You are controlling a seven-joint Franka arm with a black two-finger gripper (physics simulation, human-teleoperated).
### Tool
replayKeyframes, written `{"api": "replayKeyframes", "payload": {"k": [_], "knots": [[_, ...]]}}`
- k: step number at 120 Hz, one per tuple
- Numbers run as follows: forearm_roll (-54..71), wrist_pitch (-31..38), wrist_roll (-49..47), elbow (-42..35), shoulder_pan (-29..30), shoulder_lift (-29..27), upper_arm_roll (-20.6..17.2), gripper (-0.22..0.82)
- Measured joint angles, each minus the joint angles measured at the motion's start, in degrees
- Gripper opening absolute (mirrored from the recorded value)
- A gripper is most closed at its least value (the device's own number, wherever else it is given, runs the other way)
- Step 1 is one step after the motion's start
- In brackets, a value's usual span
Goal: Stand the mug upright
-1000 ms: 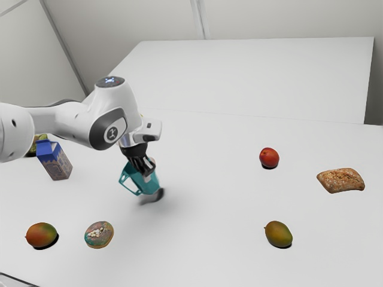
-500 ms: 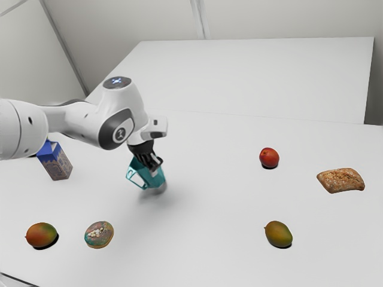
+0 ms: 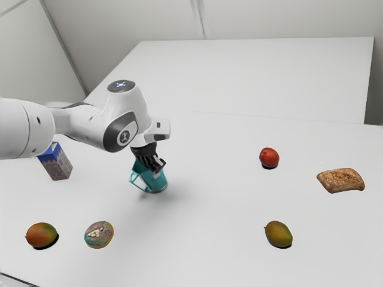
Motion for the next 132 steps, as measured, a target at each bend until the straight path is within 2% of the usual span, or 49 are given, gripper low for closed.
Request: {"api": "replayKeyframes", "payload": {"k": [24,61,77,96,108,132], "knots": [[-0.35,0.00,0.36,0.00,-0.02,-0.08,0.00,0.07],[-0.51,0.01,1.00,0.29,-0.07,-0.70,0.00,0.43],[-0.47,-0.11,1.13,0.34,-0.26,-3.38,0.00,0.51],[-0.59,-0.90,1.23,0.80,-0.49,-7.02,-0.12,0.56],[-1.54,-4.89,1.28,8.66,-0.25,-5.51,-0.56,0.58],[-5.55,-20.47,0.94,30.65,0.98,4.35,-0.70,0.59]]}}
